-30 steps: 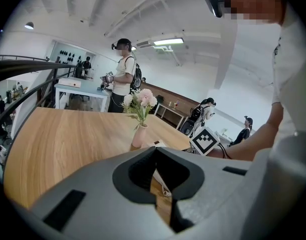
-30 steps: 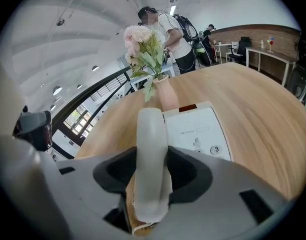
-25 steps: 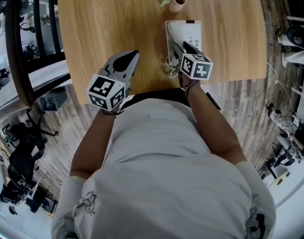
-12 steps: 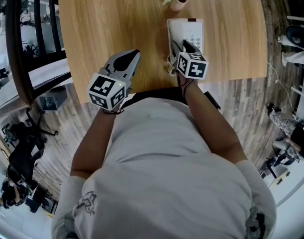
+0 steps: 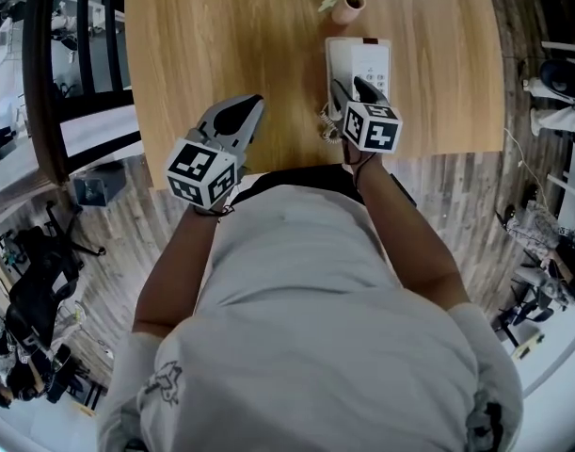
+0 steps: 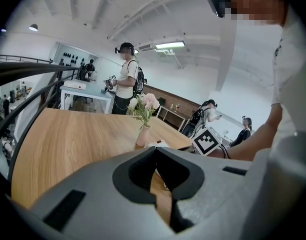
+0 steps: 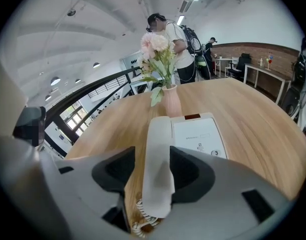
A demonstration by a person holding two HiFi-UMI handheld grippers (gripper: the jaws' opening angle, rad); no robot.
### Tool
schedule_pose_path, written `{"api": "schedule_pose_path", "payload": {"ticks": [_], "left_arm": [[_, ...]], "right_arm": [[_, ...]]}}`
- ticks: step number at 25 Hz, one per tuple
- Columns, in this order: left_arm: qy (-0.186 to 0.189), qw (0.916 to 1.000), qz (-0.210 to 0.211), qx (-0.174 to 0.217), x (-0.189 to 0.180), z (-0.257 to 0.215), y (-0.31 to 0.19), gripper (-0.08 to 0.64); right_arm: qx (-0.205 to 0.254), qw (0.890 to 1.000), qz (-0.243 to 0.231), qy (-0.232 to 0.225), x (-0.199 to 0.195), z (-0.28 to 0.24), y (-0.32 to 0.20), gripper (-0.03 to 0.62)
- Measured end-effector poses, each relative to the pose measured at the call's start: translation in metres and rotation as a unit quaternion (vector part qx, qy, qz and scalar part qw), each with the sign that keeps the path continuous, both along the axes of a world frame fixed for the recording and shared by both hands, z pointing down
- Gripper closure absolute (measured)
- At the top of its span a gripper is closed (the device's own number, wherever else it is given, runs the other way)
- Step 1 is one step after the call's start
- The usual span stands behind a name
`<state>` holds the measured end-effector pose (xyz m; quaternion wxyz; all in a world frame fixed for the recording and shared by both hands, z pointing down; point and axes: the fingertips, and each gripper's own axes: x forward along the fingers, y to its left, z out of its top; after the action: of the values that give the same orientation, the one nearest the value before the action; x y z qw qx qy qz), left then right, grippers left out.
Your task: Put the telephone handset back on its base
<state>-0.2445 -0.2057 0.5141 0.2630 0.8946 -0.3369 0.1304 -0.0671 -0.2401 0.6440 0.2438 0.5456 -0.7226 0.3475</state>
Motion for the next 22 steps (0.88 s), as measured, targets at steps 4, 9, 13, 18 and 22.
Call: {"api": "schedule_pose_path", "payload": {"ticks": [4,9,13,18,22], "left_arm": [[0.003,0.9999,0.0,0.014,-0.005,-0.011,0.006,0.554],[0.006,0.9994,-0.001,0.033,-0.01,-0.028,0.013,0.554],[0.007,0.9983,-0.004,0.057,-0.016,-0.049,0.015,0.554],[0.007,0.9964,-0.011,0.084,-0.025,-0.075,0.016,0.554],[0.007,0.9947,-0.01,0.102,-0.03,-0.091,0.02,0.554]], "right_arm": [[0.021,1.0,-0.011,0.006,-0.004,-0.019,0.004,0.369],[0.054,0.998,-0.017,0.014,-0.004,-0.047,0.012,0.38],[0.089,0.995,-0.035,0.014,-0.007,-0.078,0.017,0.419],[0.141,0.988,-0.065,0.021,-0.015,-0.122,0.019,0.461],[0.185,0.978,-0.096,0.017,-0.026,-0.161,0.024,0.515]]}}
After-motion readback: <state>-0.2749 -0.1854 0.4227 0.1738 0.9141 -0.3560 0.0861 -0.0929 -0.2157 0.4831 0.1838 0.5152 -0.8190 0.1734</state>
